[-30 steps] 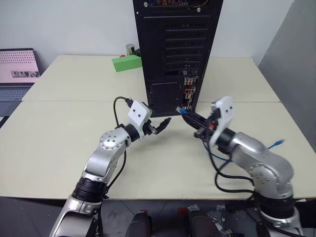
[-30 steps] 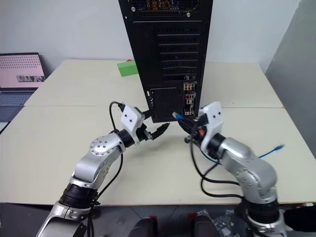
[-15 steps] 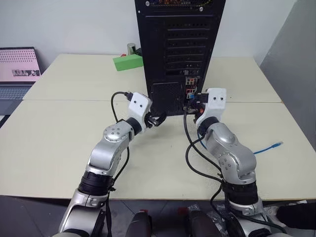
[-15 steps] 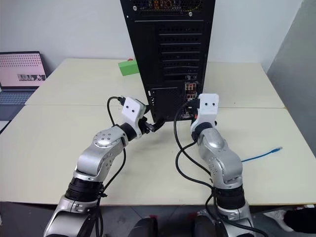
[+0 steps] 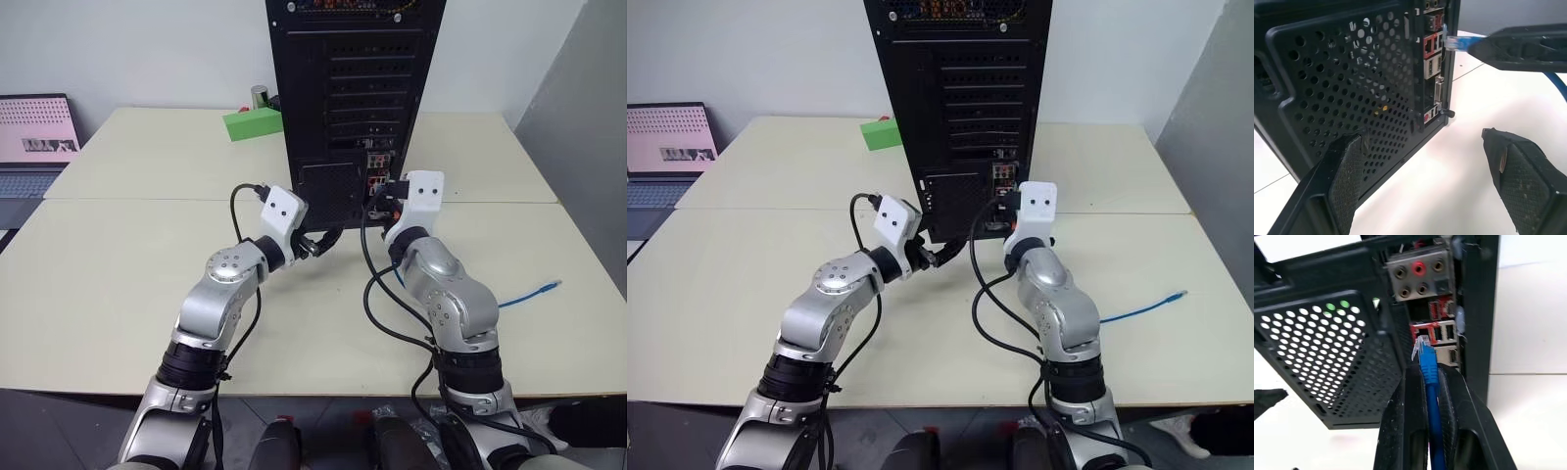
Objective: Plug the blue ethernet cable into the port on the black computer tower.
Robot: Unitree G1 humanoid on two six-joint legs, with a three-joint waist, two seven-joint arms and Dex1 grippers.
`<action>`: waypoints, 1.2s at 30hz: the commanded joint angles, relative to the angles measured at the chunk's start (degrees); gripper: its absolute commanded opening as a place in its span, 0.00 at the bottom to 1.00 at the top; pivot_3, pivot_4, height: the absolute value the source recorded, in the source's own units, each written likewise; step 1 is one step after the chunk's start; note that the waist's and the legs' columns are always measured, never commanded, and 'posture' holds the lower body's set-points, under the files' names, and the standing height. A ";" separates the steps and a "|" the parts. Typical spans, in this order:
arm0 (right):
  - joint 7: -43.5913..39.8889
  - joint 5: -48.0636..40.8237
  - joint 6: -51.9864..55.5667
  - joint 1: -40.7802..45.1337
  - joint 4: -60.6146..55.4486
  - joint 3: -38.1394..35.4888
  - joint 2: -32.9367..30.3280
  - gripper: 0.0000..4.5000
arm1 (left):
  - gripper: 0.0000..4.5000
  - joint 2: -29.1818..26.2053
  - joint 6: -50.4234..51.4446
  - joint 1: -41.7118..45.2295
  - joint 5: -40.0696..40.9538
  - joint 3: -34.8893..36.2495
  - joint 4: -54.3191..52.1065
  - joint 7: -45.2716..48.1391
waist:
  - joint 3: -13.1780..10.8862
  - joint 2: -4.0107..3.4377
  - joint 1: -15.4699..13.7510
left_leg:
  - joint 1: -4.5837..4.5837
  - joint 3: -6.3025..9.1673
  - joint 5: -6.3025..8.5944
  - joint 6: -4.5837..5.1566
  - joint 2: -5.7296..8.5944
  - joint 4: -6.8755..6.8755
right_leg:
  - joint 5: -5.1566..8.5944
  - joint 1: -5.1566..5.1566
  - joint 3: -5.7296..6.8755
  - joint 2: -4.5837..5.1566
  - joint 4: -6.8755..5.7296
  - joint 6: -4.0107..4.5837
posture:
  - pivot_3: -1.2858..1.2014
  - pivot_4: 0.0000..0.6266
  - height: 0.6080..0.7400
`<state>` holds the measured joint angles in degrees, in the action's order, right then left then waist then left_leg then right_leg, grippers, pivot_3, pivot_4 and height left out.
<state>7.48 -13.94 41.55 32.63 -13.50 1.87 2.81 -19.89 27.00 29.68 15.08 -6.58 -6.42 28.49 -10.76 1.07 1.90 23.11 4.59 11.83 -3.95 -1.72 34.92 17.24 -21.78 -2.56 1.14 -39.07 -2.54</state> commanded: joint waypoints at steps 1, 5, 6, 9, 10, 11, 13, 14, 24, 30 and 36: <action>-0.89 0.58 -1.36 2.05 -0.37 -0.22 0.40 0.01 | 0.87 0.06 -1.08 -0.09 -0.57 0.20 -2.90 0.41 | 0.00 0.00 0.00 | 0.00 0.00 0.00 0.00 0.00 0.00 | 0.00 0.00 0.00 0.00 0.00 0.00 | 0.52 0.24 1.00; -1.35 0.97 -1.96 2.88 1.04 -0.52 0.40 0.01 | 0.87 -0.07 -1.17 -0.25 -0.87 0.12 -3.17 0.75 | 0.00 0.00 -0.01 | 0.00 0.00 0.00 0.00 0.00 0.00 | 0.00 0.00 0.00 0.00 0.00 0.00 | 0.52 0.24 1.00; -1.49 1.11 -2.07 2.96 1.22 -0.51 0.44 0.01 | 0.87 -0.08 -1.21 -0.31 -0.96 0.14 -3.23 0.82 | 0.00 0.00 0.00 | 0.00 0.00 0.00 0.00 0.00 0.00 | 0.00 0.00 0.00 0.00 0.00 0.00 | 0.52 0.24 1.00; -1.99 1.56 -2.58 3.43 2.30 -0.46 0.49 0.01 | 0.87 -0.07 -1.55 -0.20 -1.40 0.22 -2.91 0.94 | 0.00 0.00 0.00 | 0.00 0.00 0.00 0.00 0.00 -0.01 | 0.00 -0.01 0.00 0.00 0.00 0.00 | 0.52 0.24 1.00; -2.07 1.70 -2.79 3.61 2.67 -0.48 0.48 0.01 | 0.87 -0.02 -1.57 -0.16 -1.50 0.29 -2.82 0.96 | 0.00 0.00 0.00 | 0.00 0.00 0.00 0.00 0.00 -0.01 | 0.00 -0.01 0.00 0.00 0.00 0.00 | 0.52 0.24 1.00; -2.15 1.80 -3.01 3.82 3.09 -0.54 0.46 0.01 | 0.87 0.01 -1.62 -0.14 -1.58 0.34 -2.75 1.00 | 0.00 0.00 0.00 | 0.00 -0.01 0.00 0.00 0.00 -0.01 | 0.00 -0.01 0.00 0.00 0.00 0.00 | 0.52 0.24 1.00; -2.27 2.04 -3.54 4.26 3.93 -0.70 0.37 0.01 | 0.87 0.02 -1.80 -0.07 -1.80 0.37 -2.54 1.08 | 0.00 0.00 0.00 | 0.00 0.00 0.00 0.00 0.00 -0.01 | 0.00 -0.01 0.00 0.00 0.00 0.00 | 0.52 0.24 1.00; -2.33 2.17 -3.71 4.36 4.15 -0.70 0.31 0.01 | 0.87 0.01 -1.84 -0.14 -1.87 0.39 -2.56 1.11 | 0.00 0.00 0.00 | 0.00 -0.01 0.00 0.00 0.00 -0.01 | 0.00 -0.01 -0.01 0.00 0.00 0.00 | 0.52 0.24 1.00; -2.52 3.80 -5.24 4.93 6.58 -1.26 -0.21 0.01 | 0.87 -0.09 -2.17 -0.53 -2.28 0.48 -2.60 1.28 | 0.00 0.00 0.00 | 0.01 -0.01 0.00 0.00 0.00 -0.02 | 0.00 -0.02 0.00 0.00 0.01 0.00 | 0.52 0.24 1.00; -2.60 4.76 -6.11 4.94 7.68 -1.23 -0.34 0.01 | 0.87 -0.14 -2.19 -0.69 -2.42 0.57 -2.74 1.46 | 0.00 0.00 0.01 | 0.00 -0.01 0.00 0.00 0.00 -0.02 | 0.00 -0.02 -0.01 0.00 0.01 0.00 | 0.52 0.24 1.00; -2.97 5.59 -7.24 5.31 9.40 -0.99 -0.79 0.01 | 0.87 -0.23 -2.37 -0.64 -2.54 0.67 -2.60 1.58 | 0.00 0.00 0.07 | -0.01 -0.01 0.00 0.00 0.00 -0.02 | 0.00 -0.02 -0.01 0.00 0.00 0.00 | 0.52 0.24 1.00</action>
<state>4.76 -9.15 35.84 36.42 -4.34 1.31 2.34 -19.97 25.84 28.90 12.67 -6.58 -6.71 29.69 -10.76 1.07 1.97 23.10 4.58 11.83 -3.95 -1.72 34.90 17.24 -21.80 -2.57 1.14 -39.07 -2.54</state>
